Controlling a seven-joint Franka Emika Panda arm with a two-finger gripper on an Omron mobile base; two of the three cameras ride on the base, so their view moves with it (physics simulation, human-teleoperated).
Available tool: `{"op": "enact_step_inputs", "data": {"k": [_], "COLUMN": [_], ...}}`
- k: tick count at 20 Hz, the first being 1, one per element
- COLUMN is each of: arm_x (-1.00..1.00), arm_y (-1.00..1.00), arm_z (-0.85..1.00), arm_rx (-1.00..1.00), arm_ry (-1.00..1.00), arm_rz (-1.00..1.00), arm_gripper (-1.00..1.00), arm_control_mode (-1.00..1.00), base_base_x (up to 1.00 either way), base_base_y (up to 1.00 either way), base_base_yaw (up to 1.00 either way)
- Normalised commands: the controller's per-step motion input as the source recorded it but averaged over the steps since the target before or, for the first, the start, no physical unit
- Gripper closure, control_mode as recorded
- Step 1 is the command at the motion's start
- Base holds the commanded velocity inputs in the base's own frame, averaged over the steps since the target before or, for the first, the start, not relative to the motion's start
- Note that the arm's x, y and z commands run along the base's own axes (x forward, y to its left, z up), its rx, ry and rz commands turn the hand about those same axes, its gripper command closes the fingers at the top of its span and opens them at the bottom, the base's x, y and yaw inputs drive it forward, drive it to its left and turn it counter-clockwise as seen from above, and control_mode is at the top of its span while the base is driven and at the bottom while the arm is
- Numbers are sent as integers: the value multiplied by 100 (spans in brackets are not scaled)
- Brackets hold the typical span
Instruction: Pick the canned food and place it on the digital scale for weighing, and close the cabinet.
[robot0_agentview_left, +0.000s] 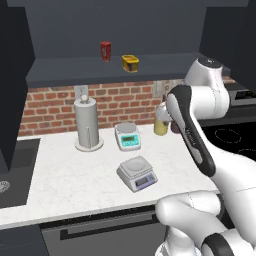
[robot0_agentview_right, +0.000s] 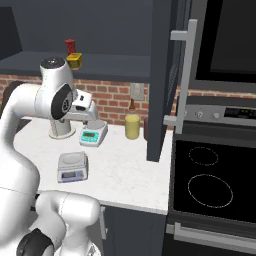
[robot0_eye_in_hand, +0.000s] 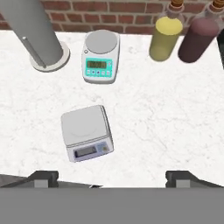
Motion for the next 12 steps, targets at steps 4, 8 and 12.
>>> {"op": "enact_step_inputs", "data": {"k": [4, 8, 12], "arm_x": [-26, -15, -3], "arm_y": [31, 19, 14], "arm_z": [51, 61, 61], "arm_rx": [0, 0, 0], "arm_ry": [-28, -28, -20], "arm_rz": [0, 0, 0], "arm_gripper": [-100, -100, -100], "arm_control_mode": [-100, -100, -100], "base_base_x": [0, 0, 0], "base_base_y": [0, 0, 0], "base_base_yaw": [0, 0, 0]}}
